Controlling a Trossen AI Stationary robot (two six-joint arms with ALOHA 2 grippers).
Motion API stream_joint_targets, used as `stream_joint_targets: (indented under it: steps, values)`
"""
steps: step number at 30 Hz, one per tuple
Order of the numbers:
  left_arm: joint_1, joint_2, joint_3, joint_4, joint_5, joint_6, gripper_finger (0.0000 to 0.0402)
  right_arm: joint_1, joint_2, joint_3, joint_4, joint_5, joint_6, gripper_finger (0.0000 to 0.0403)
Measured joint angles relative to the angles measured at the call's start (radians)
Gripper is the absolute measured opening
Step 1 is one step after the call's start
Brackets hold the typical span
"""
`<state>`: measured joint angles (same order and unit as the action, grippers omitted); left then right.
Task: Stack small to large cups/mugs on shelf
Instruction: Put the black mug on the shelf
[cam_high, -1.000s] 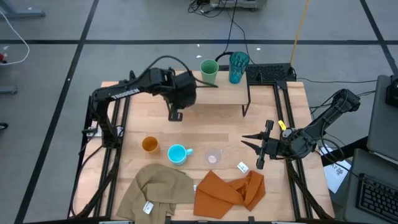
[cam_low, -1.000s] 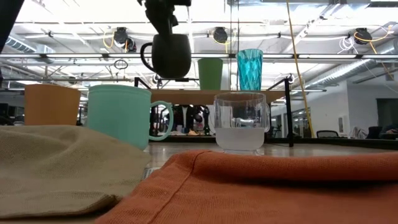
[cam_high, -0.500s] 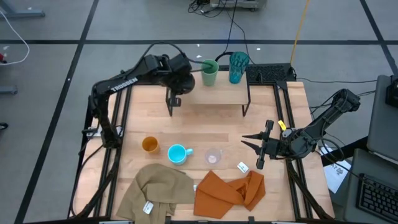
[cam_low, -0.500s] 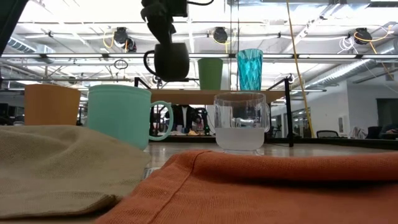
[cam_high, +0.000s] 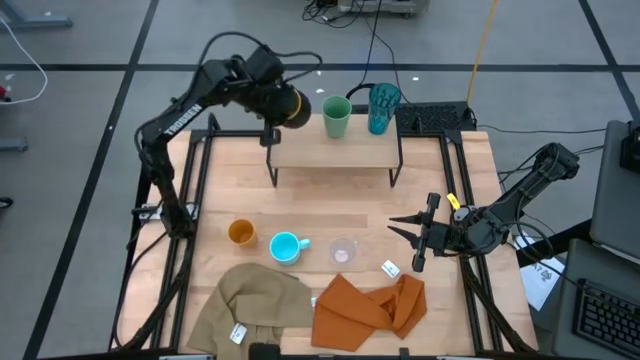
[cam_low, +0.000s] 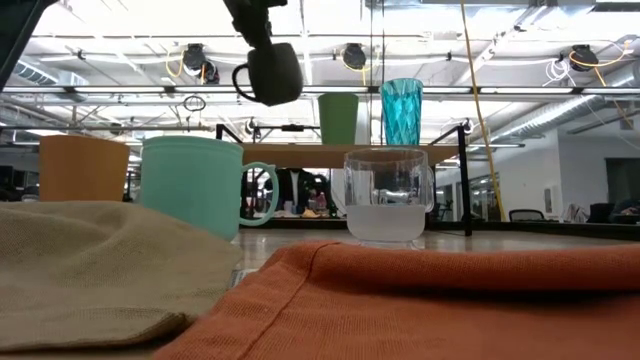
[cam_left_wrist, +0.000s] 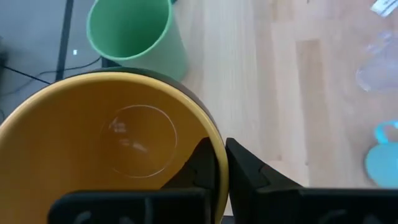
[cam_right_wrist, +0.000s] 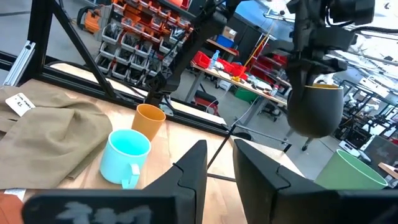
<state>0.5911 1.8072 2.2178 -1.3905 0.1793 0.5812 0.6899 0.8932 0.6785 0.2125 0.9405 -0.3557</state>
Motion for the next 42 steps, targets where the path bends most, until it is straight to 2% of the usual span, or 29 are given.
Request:
stream_joint_targets:
  steps: [4,10,13,22,25,42]
  values:
    - [0.036,0.046,0.032,-0.050,-0.030,0.004,0.0016,-0.001,0.000,0.000,0.000,0.000,0.000,0.0070]
    - [0.049,0.127,0.102,-0.077,-0.004,0.043,0.0016,-0.001,0.000,0.000,0.008,0.000,0.000,0.0070]
    - [0.050,0.157,0.138,-0.060,0.043,0.052,0.0016,-0.001,0.000,0.000,0.010,0.000,0.000,0.0070]
    - [0.084,0.150,0.139,-0.081,-0.004,0.019,0.0016,-0.001,0.000,0.000,0.009,0.000,-0.018,0.0070]
    - [0.079,0.146,0.139,-0.092,0.026,0.012,0.0016,-0.001,0.000,0.000,0.008,0.000,-0.023,0.0070]
    - [0.038,0.171,0.139,-0.081,0.031,0.028,0.0016,-0.001,0.000,0.000,0.008,0.000,-0.023,0.0070]
